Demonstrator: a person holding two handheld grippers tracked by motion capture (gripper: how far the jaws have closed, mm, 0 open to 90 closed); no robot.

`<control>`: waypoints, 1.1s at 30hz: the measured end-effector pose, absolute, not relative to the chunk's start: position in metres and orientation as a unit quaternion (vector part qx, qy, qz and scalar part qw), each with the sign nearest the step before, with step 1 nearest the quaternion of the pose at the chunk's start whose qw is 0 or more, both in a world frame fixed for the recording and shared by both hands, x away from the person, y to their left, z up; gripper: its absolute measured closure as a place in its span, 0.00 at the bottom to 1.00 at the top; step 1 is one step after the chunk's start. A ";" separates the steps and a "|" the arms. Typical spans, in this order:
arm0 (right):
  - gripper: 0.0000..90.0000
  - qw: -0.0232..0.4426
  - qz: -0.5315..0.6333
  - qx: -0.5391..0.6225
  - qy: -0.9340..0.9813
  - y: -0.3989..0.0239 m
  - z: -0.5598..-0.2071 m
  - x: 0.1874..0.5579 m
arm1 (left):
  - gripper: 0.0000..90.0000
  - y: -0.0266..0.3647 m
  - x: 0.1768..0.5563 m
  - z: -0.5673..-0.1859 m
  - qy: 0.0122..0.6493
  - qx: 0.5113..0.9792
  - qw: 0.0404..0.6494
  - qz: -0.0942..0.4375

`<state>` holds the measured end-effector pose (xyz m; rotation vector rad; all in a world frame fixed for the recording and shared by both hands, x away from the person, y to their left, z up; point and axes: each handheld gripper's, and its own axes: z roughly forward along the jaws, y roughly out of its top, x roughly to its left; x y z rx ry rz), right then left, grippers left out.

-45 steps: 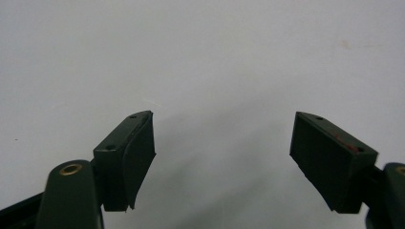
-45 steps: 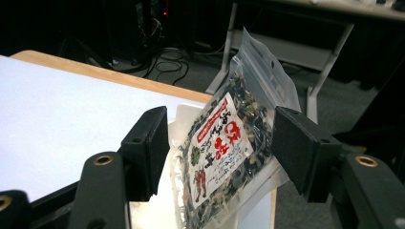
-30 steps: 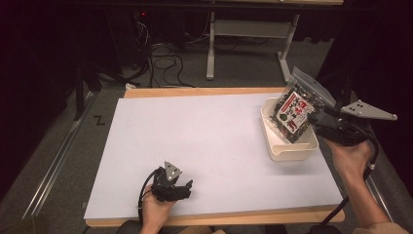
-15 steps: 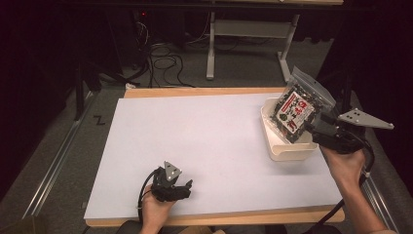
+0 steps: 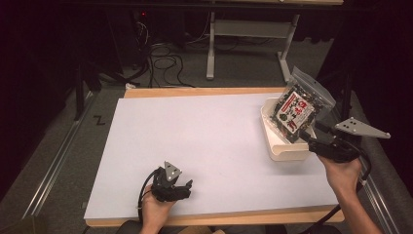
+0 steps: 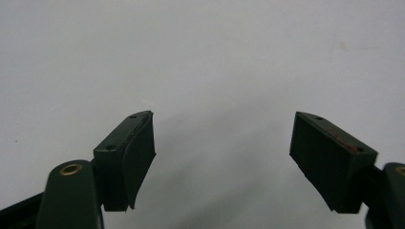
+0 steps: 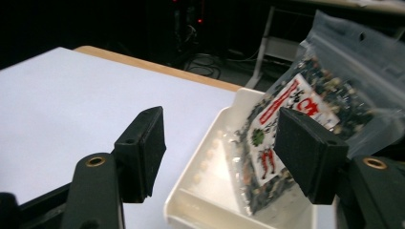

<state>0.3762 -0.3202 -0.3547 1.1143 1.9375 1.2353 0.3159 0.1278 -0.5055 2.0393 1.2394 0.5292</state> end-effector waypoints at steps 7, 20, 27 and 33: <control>0.37 0.272 0.475 0.420 0.724 -0.318 -0.361 0.372 | 0.27 0.127 0.316 -0.506 0.476 0.785 0.341 0.203; 0.40 0.252 0.469 0.403 0.744 -0.304 -0.377 0.364 | 0.27 0.128 0.316 -0.506 0.477 0.784 0.340 0.204; 0.35 0.249 0.468 0.402 0.747 -0.294 -0.385 0.362 | 0.27 0.127 0.316 -0.506 0.476 0.785 0.341 0.204; 0.33 0.225 0.470 0.412 0.748 -0.290 -0.392 0.361 | 0.27 0.128 0.316 -0.505 0.477 0.784 0.343 0.203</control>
